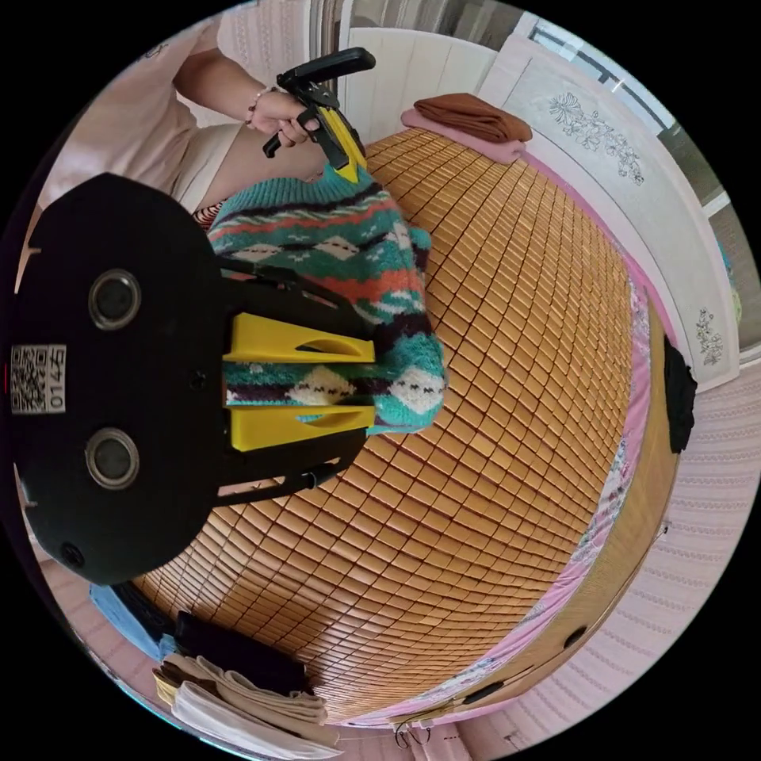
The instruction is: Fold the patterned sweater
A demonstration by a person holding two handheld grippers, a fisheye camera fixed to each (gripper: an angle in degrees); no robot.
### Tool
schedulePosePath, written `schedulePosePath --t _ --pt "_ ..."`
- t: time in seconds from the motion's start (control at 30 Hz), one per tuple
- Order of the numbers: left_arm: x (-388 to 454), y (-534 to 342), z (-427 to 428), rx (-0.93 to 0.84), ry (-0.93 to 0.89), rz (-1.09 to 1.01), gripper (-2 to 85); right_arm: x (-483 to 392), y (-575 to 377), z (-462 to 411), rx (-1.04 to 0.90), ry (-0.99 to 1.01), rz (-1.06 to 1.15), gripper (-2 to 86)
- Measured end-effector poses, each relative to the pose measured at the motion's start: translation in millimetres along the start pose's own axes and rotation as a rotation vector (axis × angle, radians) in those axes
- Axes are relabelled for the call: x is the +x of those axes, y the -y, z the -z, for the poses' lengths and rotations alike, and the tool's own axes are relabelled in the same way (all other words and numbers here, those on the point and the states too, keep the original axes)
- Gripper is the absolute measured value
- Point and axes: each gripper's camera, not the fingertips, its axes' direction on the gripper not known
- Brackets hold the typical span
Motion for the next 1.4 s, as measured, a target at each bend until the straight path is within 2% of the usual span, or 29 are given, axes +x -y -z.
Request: schedulePosePath --t 0.17,0.3,0.43,0.53,0.63,0.7,0.77,0.93,1.07,1.27,1.4 --pt "6 0 -39 -0.066 0.063 -0.073 4.1 -2 32 -32 -0.126 -0.013 -0.026 8.2" --pt "17 -10 -60 -0.084 0.121 -0.182 4.8 -10 41 -47 -0.118 -0.052 0.002 8.3" --pt "10 -10 -46 -0.085 0.087 -0.141 5.9 -6 45 -47 -0.108 -0.010 -0.013 8.6" --pt "10 -22 -8 -0.033 0.080 -0.131 5.1 6 36 -25 -0.015 0.099 -0.041 8.7" --pt "28 -50 29 0.027 0.120 -0.216 2.9 10 5 24 0.207 0.206 -0.029 6.9" --pt "45 -77 43 0.023 0.040 -0.269 0.4 2 -35 61 0.325 0.160 -0.014 3.6" --pt "58 -96 44 -0.001 -0.028 -0.288 -0.5 -9 -66 80 0.353 0.104 0.015 2.2" --pt "90 -128 12 -0.079 -0.095 -0.342 -0.9 -48 -105 69 0.176 0.012 0.171 0.0" --pt "104 -128 -14 -0.130 -0.033 -0.416 -1.0 -60 -84 31 0.042 -0.092 0.224 -0.4" --pt "95 -135 -45 -0.168 0.040 -0.429 -1.0 -42 -35 -14 -0.104 -0.051 0.229 -0.5" --pt "99 -153 -54 -0.103 0.118 -0.491 -0.9 -32 -12 -39 -0.196 -0.036 0.210 -0.5"
